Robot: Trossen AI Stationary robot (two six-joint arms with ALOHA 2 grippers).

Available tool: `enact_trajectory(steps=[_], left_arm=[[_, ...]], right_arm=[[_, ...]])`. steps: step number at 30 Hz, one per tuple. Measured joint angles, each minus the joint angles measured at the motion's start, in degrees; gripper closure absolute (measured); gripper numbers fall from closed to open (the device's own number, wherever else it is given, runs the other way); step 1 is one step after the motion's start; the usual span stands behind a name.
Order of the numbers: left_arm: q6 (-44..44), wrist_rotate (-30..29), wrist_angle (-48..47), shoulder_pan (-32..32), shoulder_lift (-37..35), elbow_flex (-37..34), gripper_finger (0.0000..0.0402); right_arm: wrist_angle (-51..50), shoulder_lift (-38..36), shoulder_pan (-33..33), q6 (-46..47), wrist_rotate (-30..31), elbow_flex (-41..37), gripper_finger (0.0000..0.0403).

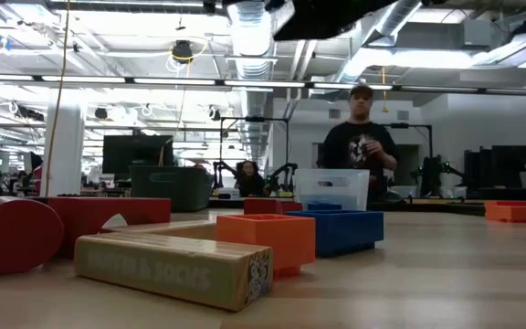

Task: Sort blocks
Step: Put the blue game piece into the top transparent bin

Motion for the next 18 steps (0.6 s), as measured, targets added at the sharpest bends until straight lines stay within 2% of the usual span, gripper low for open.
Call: enact_trajectory(steps=[3, 11, 18], left_arm=[[-0.2, -1.2, -3.2, 0.2, -0.2, 0.0, 0.0262], [-0.2, -0.6, -4.7, 0.2, 0.4, 0.0, 0.0262], [0.1, 0.6, -4.3, 0.2, 0.3, 0.0, 0.0262]], right_arm=[[-3.5, 0.0, 1.6, 0.7, 4.4, 0.0, 0.0210], [-2.2, 0.2, 3.5, 0.0, 2.6, -0.1, 0.0210], [1.4, 0.3, 3.5, 0.0, -6.6, -0.2, 0.0210]])
